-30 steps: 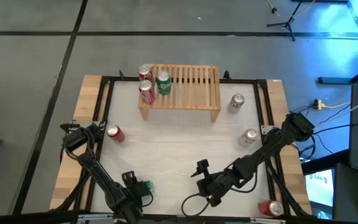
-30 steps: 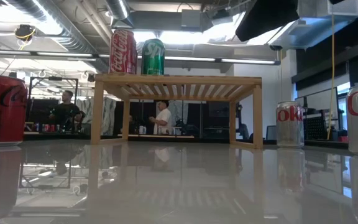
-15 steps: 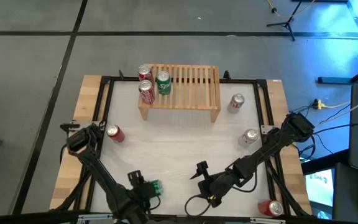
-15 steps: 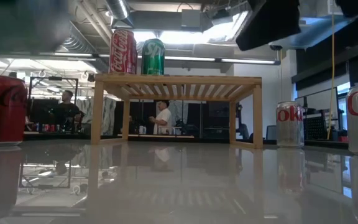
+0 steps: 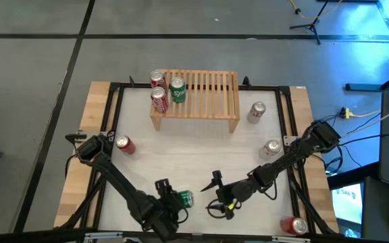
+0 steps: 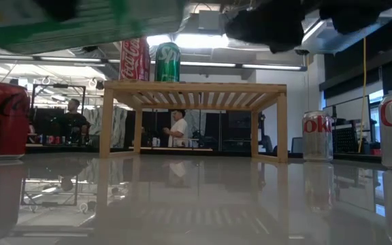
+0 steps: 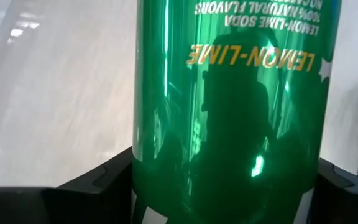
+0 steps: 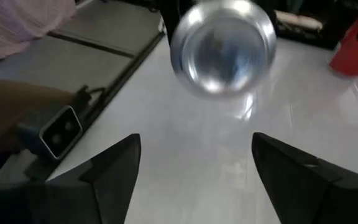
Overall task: Place canned beverage on shelf
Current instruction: Put the green soda can on the shelf aligned with the other green soda can
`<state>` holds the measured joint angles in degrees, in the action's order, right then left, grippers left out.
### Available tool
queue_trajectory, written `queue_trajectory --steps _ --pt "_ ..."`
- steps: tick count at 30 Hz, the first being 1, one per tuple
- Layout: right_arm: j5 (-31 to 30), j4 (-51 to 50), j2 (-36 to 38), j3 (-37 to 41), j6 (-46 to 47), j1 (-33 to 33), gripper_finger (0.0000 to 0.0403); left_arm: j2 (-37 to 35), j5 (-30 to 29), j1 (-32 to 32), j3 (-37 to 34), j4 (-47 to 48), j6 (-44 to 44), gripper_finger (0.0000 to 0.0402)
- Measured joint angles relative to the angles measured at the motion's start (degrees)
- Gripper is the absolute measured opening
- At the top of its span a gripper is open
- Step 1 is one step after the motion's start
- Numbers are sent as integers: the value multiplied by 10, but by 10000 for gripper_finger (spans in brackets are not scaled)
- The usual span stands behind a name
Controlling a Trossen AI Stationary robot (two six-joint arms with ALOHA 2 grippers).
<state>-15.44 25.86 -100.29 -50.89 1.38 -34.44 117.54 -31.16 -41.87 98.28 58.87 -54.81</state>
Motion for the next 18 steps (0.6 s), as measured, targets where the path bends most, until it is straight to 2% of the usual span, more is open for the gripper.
queue_trajectory --steps 3,8,15,18 --pt "-10 15 0 0 -14 0 303 0 -10 8 0 -22 25 277" --pt "-85 17 0 -2 -5 4 318 0 -13 13 0 -25 30 277" --pt "-60 10 0 -24 -17 2 388 -1 -26 21 -1 -24 34 277" --pt "-58 15 -3 -32 -17 6 392 -1 -30 26 -1 -27 44 277"
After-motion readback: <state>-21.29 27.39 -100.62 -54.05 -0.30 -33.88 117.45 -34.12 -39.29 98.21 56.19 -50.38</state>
